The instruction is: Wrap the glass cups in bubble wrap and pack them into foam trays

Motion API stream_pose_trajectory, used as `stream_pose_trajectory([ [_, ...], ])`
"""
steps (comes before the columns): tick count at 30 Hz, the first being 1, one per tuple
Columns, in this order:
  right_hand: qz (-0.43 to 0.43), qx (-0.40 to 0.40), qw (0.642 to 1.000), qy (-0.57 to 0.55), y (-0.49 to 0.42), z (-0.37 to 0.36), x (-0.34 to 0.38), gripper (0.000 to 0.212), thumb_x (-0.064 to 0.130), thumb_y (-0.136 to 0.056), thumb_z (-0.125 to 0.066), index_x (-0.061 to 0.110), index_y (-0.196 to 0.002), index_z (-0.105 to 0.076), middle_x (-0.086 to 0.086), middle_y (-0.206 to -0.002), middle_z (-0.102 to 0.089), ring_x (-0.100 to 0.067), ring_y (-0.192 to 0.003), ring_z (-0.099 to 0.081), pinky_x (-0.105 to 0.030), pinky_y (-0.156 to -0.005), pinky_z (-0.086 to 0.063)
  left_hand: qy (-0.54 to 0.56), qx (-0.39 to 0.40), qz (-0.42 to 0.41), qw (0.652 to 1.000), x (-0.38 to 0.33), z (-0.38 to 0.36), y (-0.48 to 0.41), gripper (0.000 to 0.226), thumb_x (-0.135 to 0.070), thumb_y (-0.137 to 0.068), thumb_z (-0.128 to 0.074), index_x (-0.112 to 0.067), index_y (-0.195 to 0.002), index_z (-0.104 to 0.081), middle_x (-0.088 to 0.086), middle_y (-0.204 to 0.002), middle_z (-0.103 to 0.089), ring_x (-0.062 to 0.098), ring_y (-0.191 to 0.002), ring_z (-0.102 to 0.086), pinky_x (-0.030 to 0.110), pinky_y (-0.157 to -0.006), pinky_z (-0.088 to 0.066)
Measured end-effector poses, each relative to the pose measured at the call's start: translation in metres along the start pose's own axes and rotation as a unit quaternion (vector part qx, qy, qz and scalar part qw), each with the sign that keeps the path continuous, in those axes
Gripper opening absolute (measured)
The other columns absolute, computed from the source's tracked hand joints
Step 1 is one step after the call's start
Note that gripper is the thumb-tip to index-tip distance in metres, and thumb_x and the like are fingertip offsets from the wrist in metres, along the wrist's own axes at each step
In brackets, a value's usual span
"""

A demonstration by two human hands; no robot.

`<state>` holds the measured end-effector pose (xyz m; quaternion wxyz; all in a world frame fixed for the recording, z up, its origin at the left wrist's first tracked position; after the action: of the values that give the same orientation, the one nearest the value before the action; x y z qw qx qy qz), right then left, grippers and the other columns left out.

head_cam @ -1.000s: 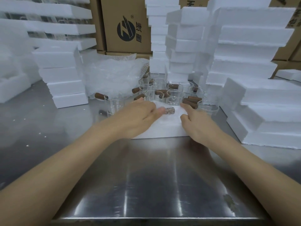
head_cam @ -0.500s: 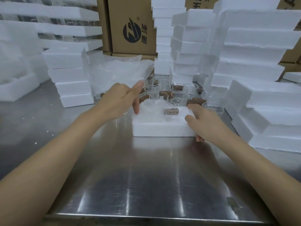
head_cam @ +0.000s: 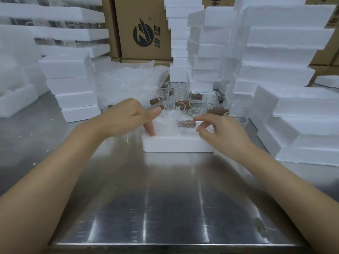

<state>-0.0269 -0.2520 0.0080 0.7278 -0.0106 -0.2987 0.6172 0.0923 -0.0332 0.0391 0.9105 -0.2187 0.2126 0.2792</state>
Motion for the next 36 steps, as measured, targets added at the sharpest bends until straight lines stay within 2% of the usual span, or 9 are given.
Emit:
stream_pose_trajectory([
  [4,0.0,-0.009,1.0,-0.025,-0.002,0.0,-0.003,0.033,0.023,-0.089,-0.056,0.034,-0.119,-0.063,0.019,-0.091,-0.068,0.0,-0.063,-0.045,-0.031,-0.073,-0.047,0.058,-0.124,-0.022,0.99,-0.002,0.012,0.003,0.068,-0.065,-0.092,-0.03,-0.027,-0.057,-0.074,-0.003,-0.035,-0.032,0.011,-0.033,-0.031,0.008,-0.043,-0.031],
  [11,0.008,-0.019,0.999,-0.032,-0.002,-0.003,-0.005,0.031,0.02,-0.088,-0.059,0.031,-0.116,-0.066,0.021,-0.077,-0.064,0.001,-0.061,-0.048,-0.031,-0.07,-0.047,-0.018,0.017,0.062,0.998,0.006,-0.01,-0.002,0.075,-0.081,-0.076,-0.02,-0.03,-0.064,-0.074,-0.002,-0.046,-0.045,0.005,-0.046,-0.048,0.028,-0.062,-0.04],
  [15,0.002,-0.022,0.999,-0.045,-0.003,-0.003,-0.007,0.028,0.02,-0.088,-0.059,0.03,-0.113,-0.067,0.021,-0.075,-0.064,-0.001,-0.056,-0.049,-0.032,-0.072,-0.049,0.085,-0.082,0.068,0.991,0.013,-0.002,-0.005,0.073,-0.068,-0.091,-0.026,-0.024,-0.061,-0.075,0.004,-0.043,-0.053,0.009,-0.047,-0.051,0.023,-0.063,-0.042],
  [17,-0.004,-0.027,0.998,-0.055,-0.004,-0.003,-0.008,0.027,0.021,-0.089,-0.059,0.029,-0.113,-0.067,0.02,-0.077,-0.064,0.0,-0.058,-0.051,-0.034,-0.074,-0.05,0.117,-0.219,0.062,0.967,0.021,0.014,-0.005,0.065,-0.054,-0.099,-0.035,-0.02,-0.058,-0.073,0.006,-0.046,-0.056,0.013,-0.049,-0.053,0.014,-0.062,-0.044],
  [19,-0.007,-0.025,0.998,-0.064,-0.003,-0.002,-0.007,0.027,0.021,-0.089,-0.058,0.029,-0.114,-0.067,0.018,-0.081,-0.066,-0.005,-0.071,-0.06,-0.039,-0.08,-0.052,0.052,-0.281,0.09,0.954,0.033,0.026,-0.003,0.054,-0.048,-0.098,-0.043,-0.021,-0.059,-0.07,0.001,-0.052,-0.06,0.015,-0.057,-0.06,0.023,-0.065,-0.046],
  [22,-0.005,-0.026,0.998,-0.063,-0.003,0.0,-0.006,0.027,0.021,-0.09,-0.056,0.028,-0.115,-0.067,0.017,-0.085,-0.067,-0.016,-0.076,-0.065,-0.043,-0.08,-0.053,-0.16,-0.191,0.134,0.959,0.051,0.027,-0.004,0.032,-0.055,-0.089,-0.053,-0.029,-0.075,-0.066,-0.01,-0.079,-0.065,0.014,-0.082,-0.06,0.032,-0.067,-0.041],
  [25,0.006,-0.035,0.998,-0.058,-0.003,0.0,-0.005,0.027,0.027,-0.091,-0.055,0.028,-0.115,-0.067,0.019,-0.084,-0.066,-0.004,-0.055,-0.055,-0.037,-0.075,-0.053,-0.182,-0.104,0.128,0.969,0.057,0.013,-0.006,0.036,-0.061,-0.078,-0.065,-0.027,-0.091,-0.069,-0.007,-0.1,-0.057,0.013,-0.106,-0.047,0.037,-0.077,-0.044],
  [34,0.028,-0.021,0.997,-0.074,-0.004,0.001,-0.005,0.035,0.032,-0.088,-0.058,0.022,-0.121,-0.063,0.019,-0.091,-0.066,0.001,-0.059,-0.055,-0.015,-0.067,-0.041,-0.233,-0.147,0.089,0.957,0.065,0.003,-0.009,0.018,-0.034,-0.089,-0.066,-0.019,-0.098,-0.07,-0.001,-0.115,-0.057,0.02,-0.109,-0.046,0.04,-0.079,-0.045],
  [36,0.029,-0.015,0.998,-0.062,-0.004,0.0,-0.005,0.033,0.033,-0.09,-0.058,0.023,-0.122,-0.063,0.016,-0.093,-0.067,-0.001,-0.063,-0.058,-0.019,-0.071,-0.046,-0.22,-0.185,0.064,0.956,0.059,0.0,-0.01,0.02,-0.028,-0.094,-0.06,-0.016,-0.106,-0.069,0.0,-0.117,-0.057,0.021,-0.107,-0.05,0.039,-0.082,-0.046],
])
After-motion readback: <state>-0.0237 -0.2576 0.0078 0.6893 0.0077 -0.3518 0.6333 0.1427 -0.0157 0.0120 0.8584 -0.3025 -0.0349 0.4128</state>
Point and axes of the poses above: each hand's wrist, its own y-axis away from the middle knuckle, its own z-axis out of the back of the hand, x = y × z, the point moved 3 cm from there along -y, towards the middle knuckle
